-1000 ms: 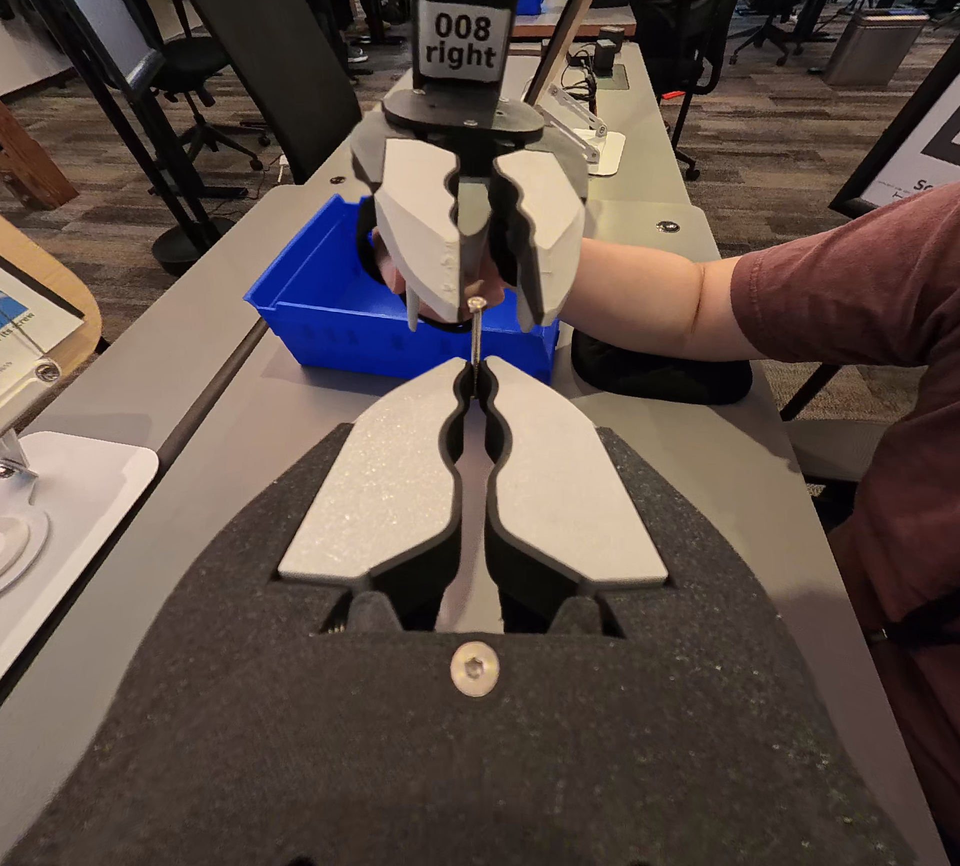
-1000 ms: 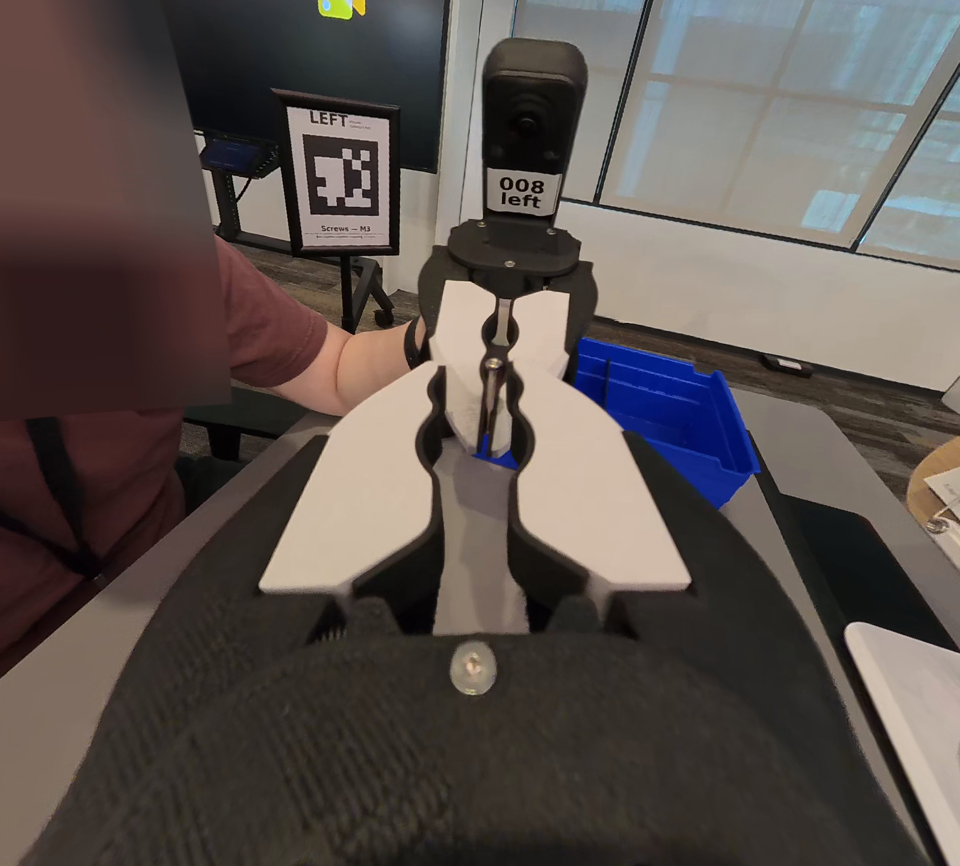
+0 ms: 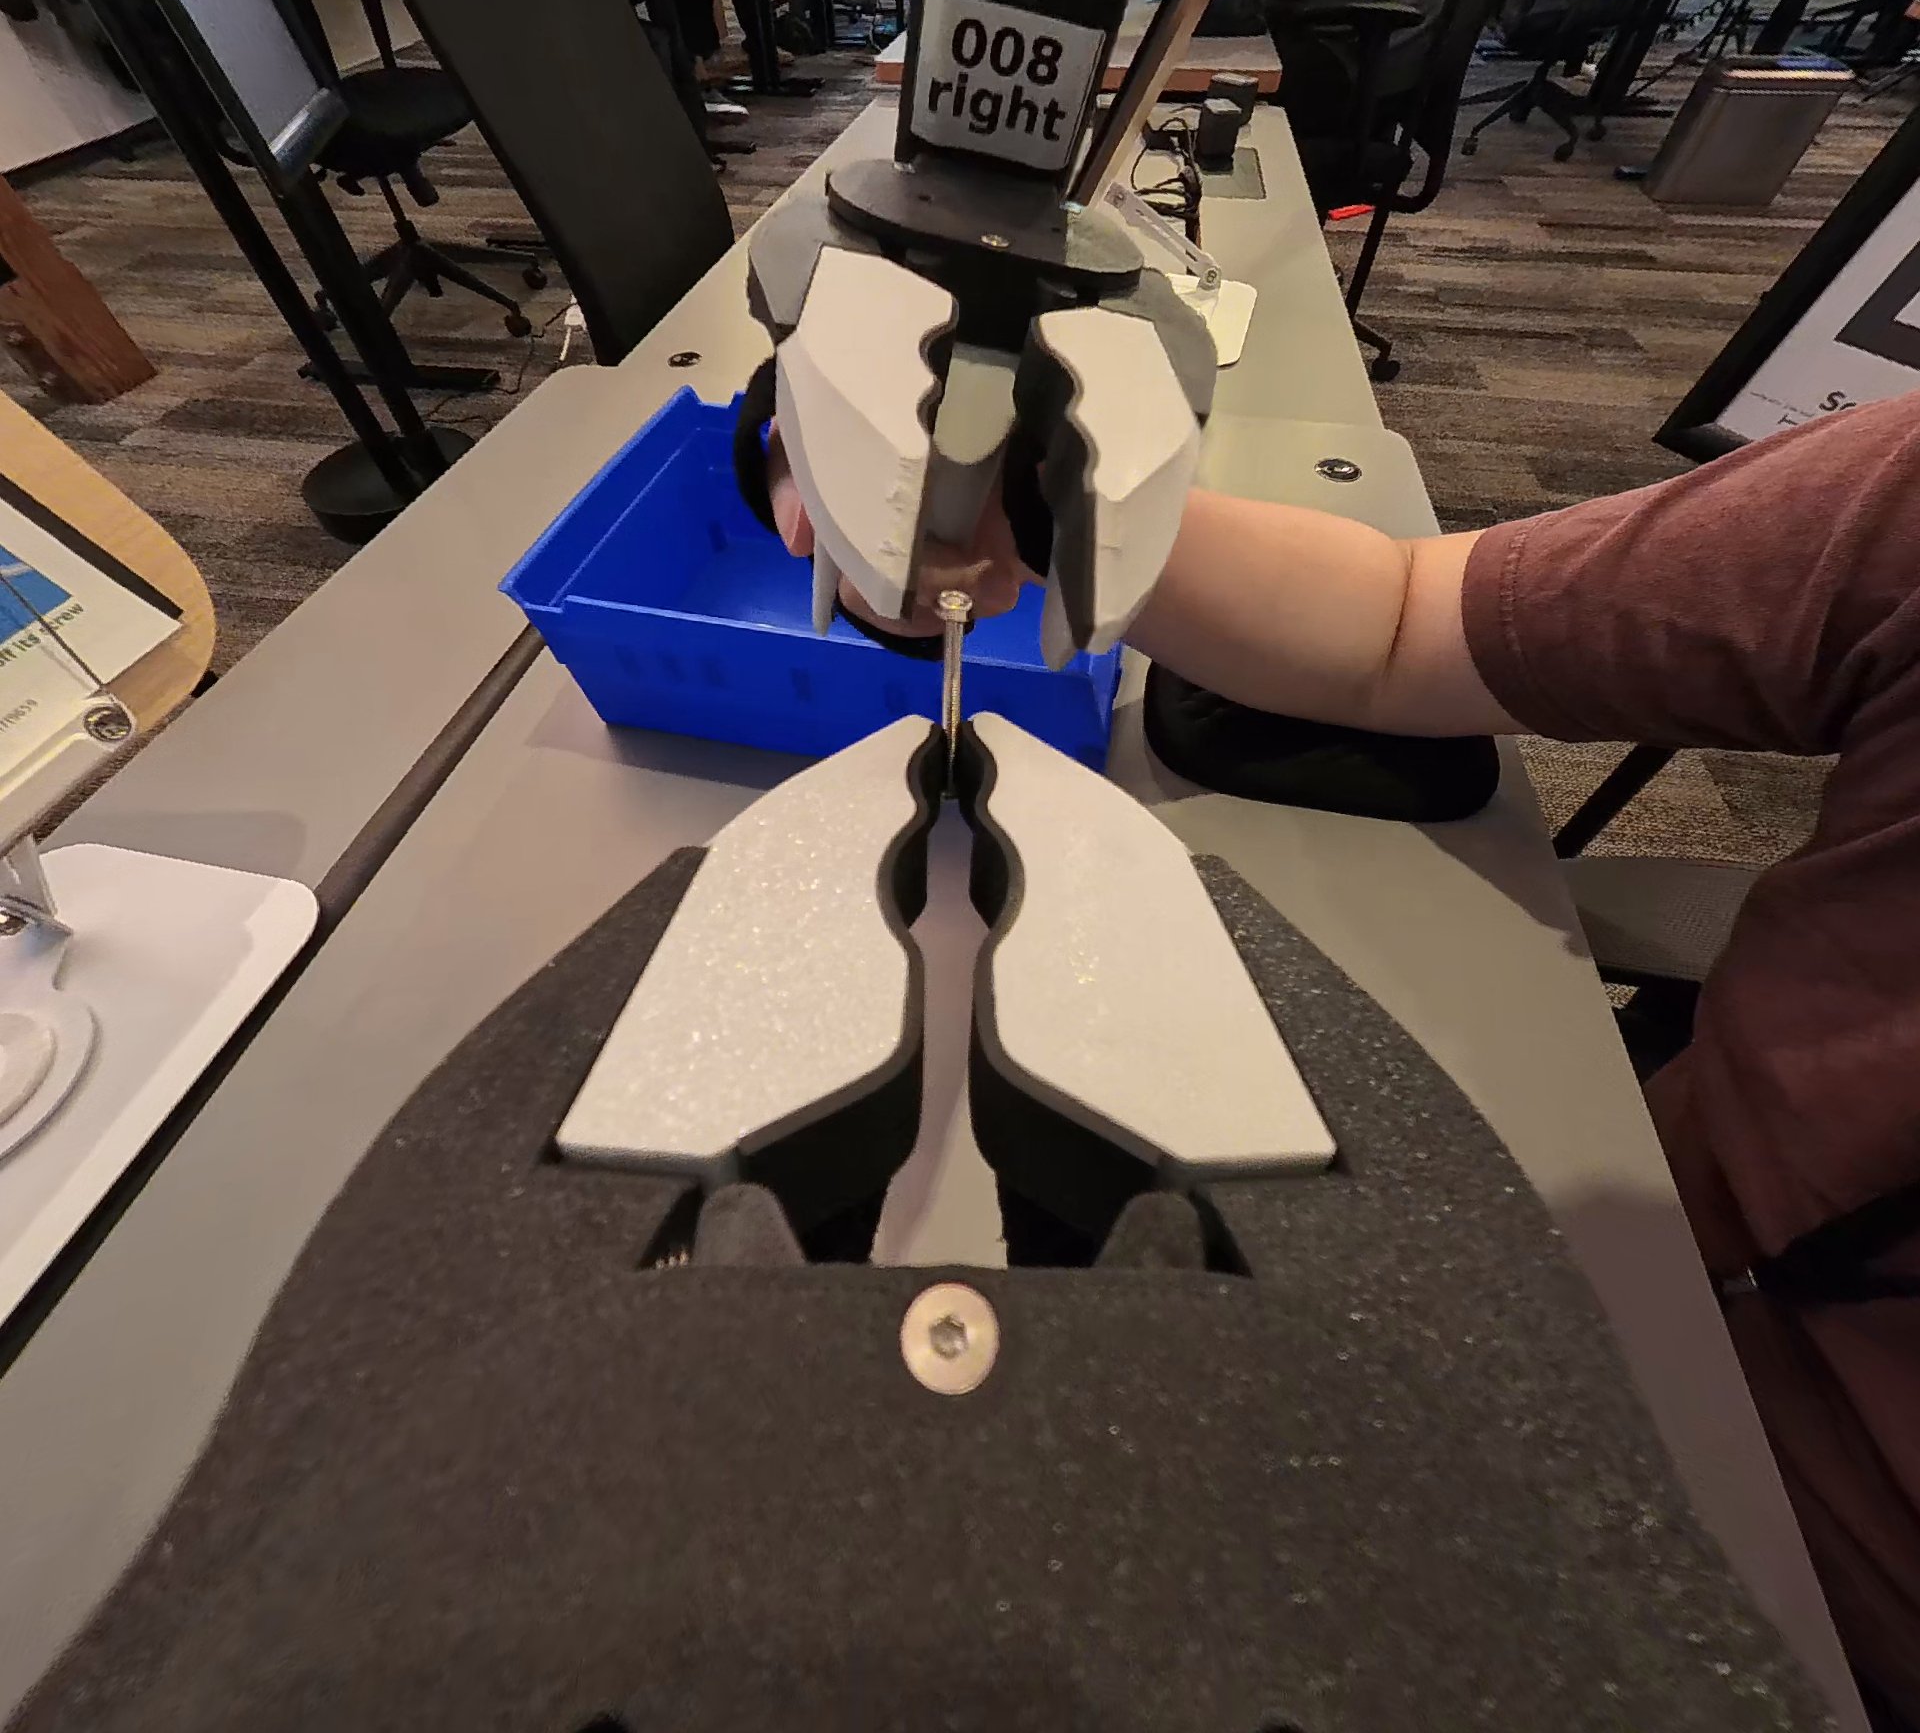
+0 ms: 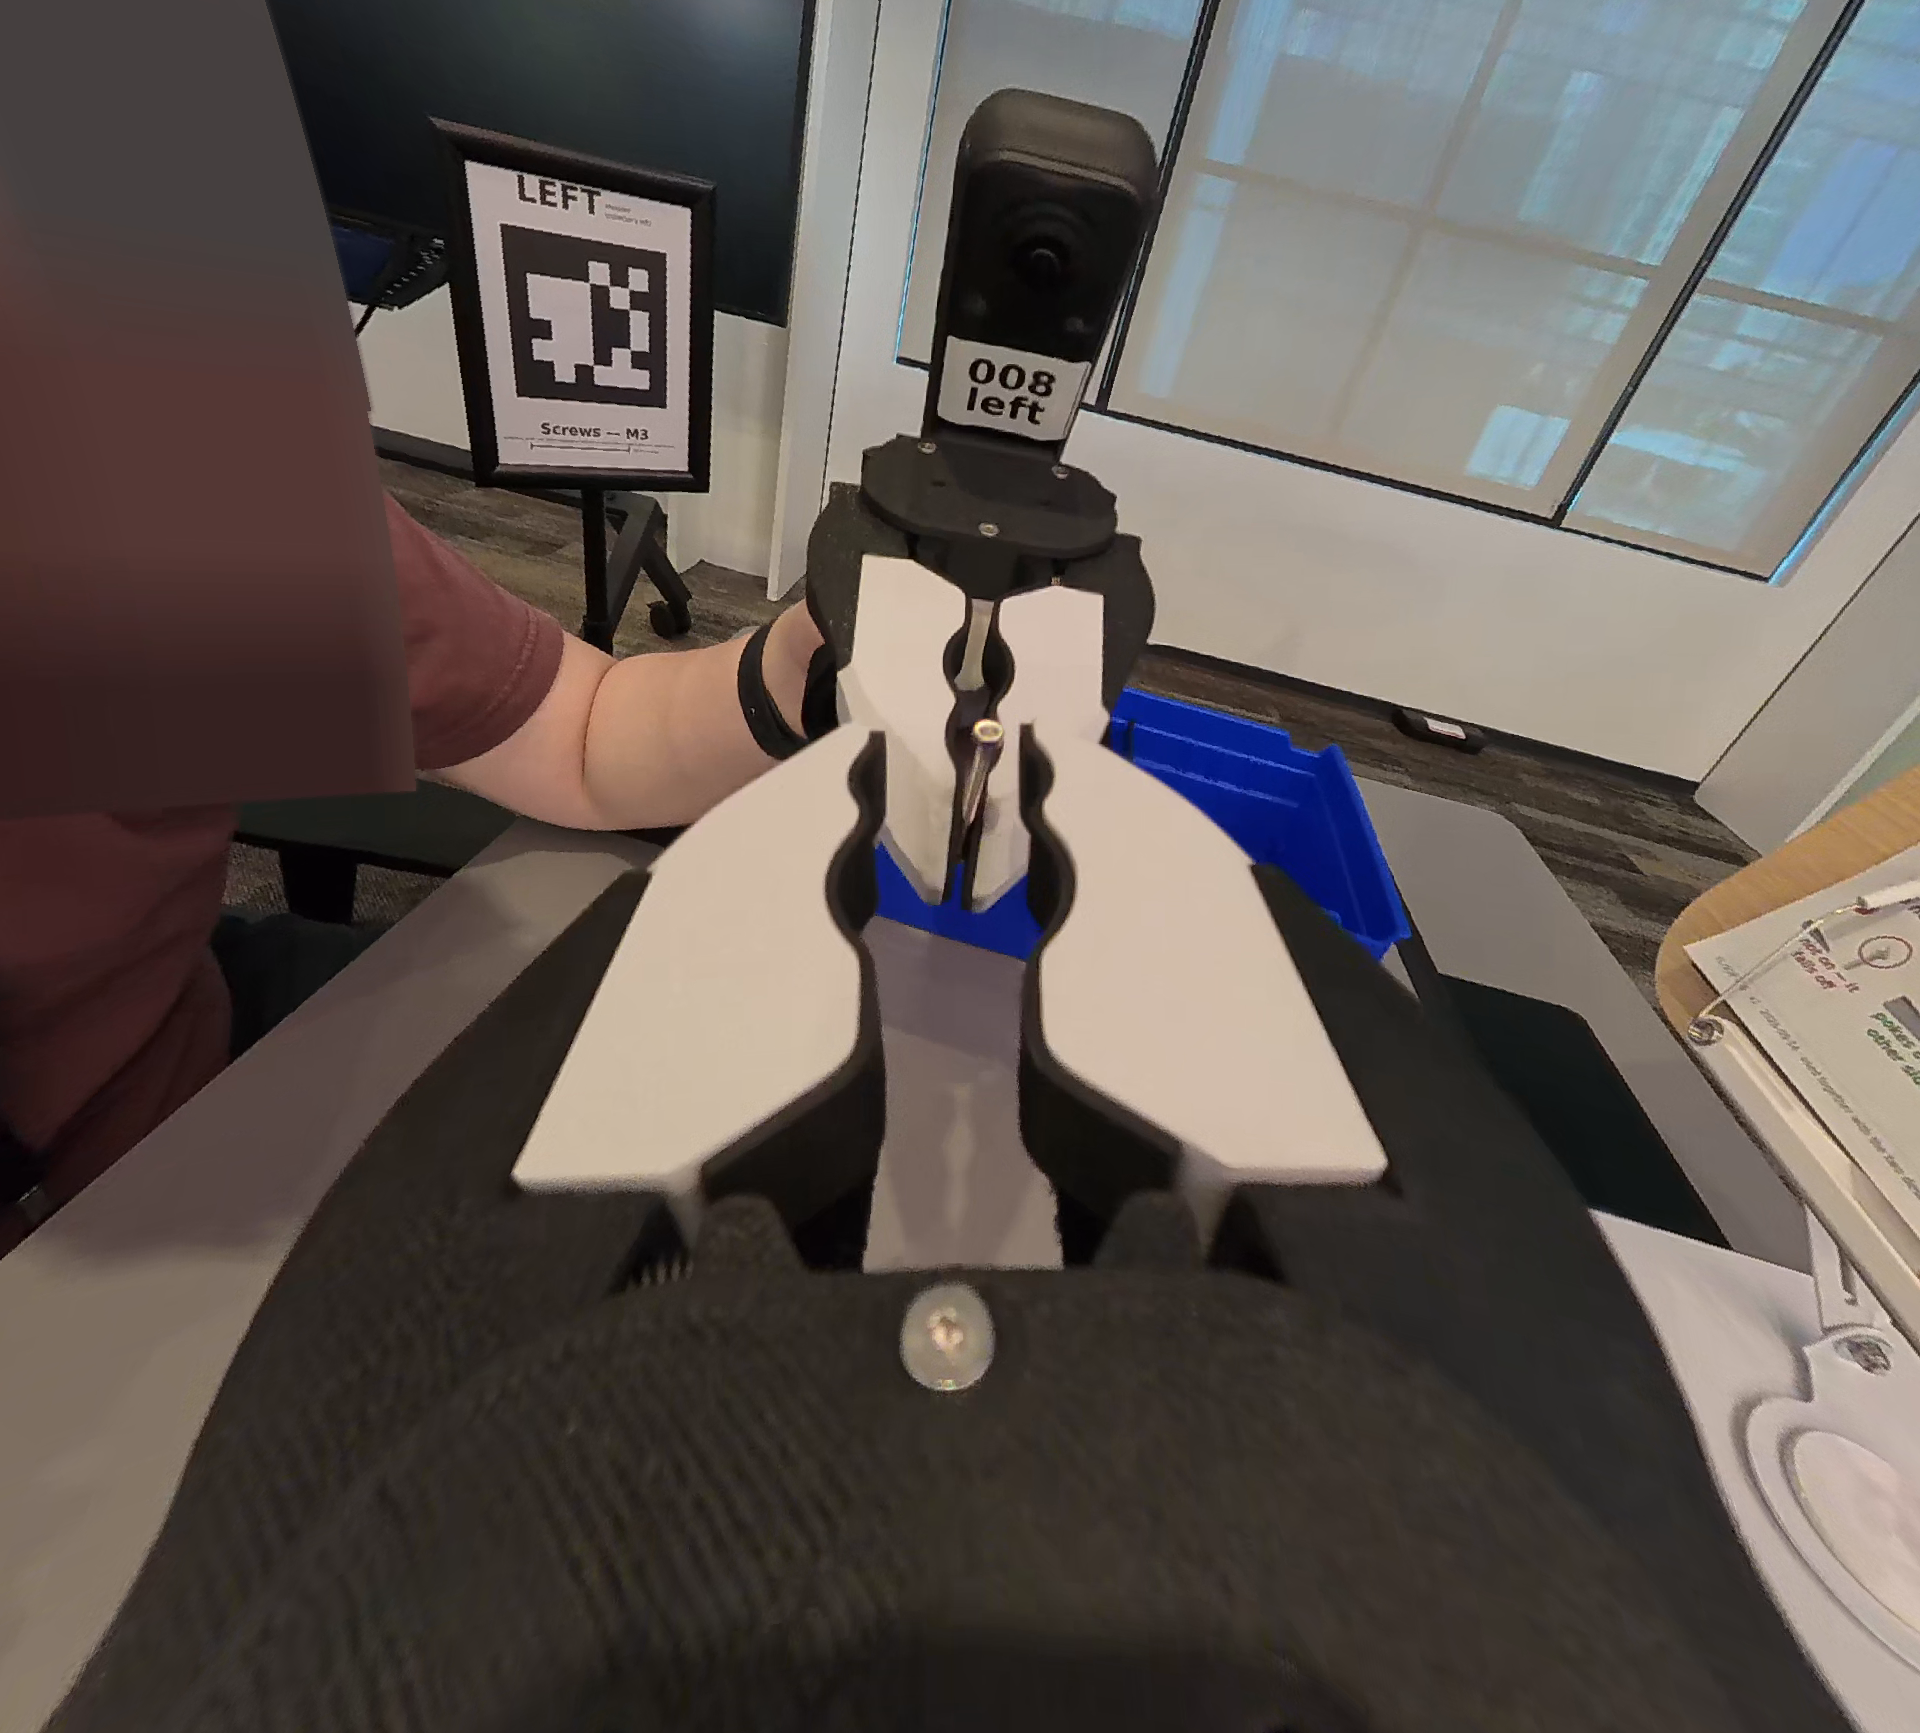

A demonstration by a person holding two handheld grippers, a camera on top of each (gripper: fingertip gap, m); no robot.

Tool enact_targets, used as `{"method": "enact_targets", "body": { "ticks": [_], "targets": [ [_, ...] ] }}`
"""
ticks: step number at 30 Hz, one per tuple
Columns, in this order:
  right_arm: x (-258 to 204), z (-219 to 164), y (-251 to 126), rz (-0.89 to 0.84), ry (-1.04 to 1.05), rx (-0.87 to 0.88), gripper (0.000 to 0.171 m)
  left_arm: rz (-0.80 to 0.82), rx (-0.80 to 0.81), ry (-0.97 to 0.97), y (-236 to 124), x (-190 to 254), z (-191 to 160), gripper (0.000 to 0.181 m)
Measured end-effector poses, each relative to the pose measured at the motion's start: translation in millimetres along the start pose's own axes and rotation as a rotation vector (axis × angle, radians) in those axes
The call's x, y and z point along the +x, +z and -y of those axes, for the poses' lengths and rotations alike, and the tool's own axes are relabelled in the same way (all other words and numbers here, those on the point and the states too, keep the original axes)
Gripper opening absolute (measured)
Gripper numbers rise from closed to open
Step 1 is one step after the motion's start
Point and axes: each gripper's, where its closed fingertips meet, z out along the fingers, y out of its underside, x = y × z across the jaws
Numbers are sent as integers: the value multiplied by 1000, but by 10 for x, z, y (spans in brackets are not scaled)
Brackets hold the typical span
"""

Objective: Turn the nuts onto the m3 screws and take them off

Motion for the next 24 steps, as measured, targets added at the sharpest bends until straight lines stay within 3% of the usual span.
{"method": "enact_targets", "body": {
  "ticks": [24],
  "targets": [
    [-29, 33, -3, 15, 22, 9, 6, -33, 9, 30, 28, 94, 20, 2]
  ]
}}
